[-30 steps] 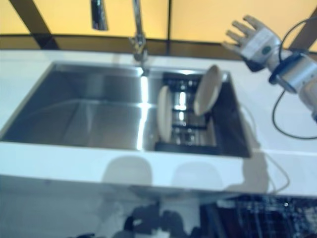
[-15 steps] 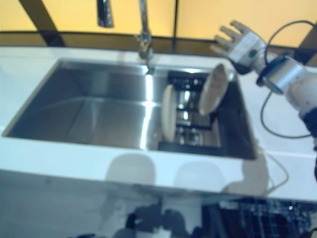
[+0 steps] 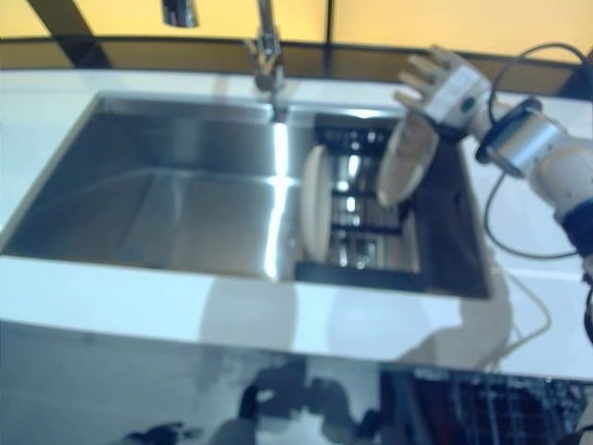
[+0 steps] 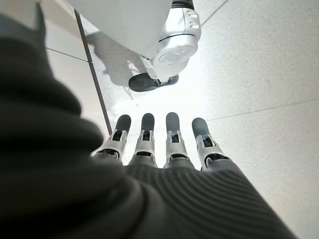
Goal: Take plates into dishwasher
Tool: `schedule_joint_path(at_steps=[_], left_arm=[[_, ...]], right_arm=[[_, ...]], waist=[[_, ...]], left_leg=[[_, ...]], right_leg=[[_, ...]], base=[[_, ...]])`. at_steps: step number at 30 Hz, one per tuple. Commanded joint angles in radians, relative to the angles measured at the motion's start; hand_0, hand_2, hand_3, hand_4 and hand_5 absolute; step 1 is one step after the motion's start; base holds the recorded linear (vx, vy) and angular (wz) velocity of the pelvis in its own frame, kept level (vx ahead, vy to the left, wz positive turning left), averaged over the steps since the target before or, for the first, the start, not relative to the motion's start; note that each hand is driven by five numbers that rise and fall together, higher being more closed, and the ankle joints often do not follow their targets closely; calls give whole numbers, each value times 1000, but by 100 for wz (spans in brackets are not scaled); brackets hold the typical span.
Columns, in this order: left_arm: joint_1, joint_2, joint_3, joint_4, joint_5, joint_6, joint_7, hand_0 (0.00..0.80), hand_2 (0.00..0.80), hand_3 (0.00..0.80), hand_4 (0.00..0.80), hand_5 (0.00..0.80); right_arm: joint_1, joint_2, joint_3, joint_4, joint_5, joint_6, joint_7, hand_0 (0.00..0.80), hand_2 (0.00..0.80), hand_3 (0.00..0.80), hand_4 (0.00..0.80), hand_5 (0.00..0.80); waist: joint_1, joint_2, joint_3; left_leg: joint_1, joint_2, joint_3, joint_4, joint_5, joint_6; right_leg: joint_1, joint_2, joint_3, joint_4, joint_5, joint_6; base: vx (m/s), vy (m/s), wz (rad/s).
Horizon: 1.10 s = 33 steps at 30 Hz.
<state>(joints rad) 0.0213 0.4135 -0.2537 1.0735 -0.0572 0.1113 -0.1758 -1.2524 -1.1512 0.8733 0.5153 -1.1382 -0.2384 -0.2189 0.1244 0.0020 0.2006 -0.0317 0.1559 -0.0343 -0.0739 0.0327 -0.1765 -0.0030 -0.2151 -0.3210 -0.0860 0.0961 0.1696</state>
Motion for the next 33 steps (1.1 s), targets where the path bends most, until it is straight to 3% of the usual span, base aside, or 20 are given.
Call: schedule_joint_path(at_steps=[1,33], left_arm=[[-37,42,-53,22,-14,-8,-1,0,0,0,0,0],[-58,38,-47,13,-37,2,-3,0,0,0,0,0]], right_arm=[[-53,-28,19,9,-12,53,9,0,0,0,0,0],[-22,-15,-4,-24,-49,40,18,0,0,0,0,0]], waist=[[16,-27,3],[5,-23,26]], left_leg=[[-36,-33,9,-13,40,60],[-45,-34,12,-13,41,62]], right_leg=[[26,-47,41,2,-7,35],[7,-48,55,7,-5,32]], base=[[0,0,0],[0,0,0]])
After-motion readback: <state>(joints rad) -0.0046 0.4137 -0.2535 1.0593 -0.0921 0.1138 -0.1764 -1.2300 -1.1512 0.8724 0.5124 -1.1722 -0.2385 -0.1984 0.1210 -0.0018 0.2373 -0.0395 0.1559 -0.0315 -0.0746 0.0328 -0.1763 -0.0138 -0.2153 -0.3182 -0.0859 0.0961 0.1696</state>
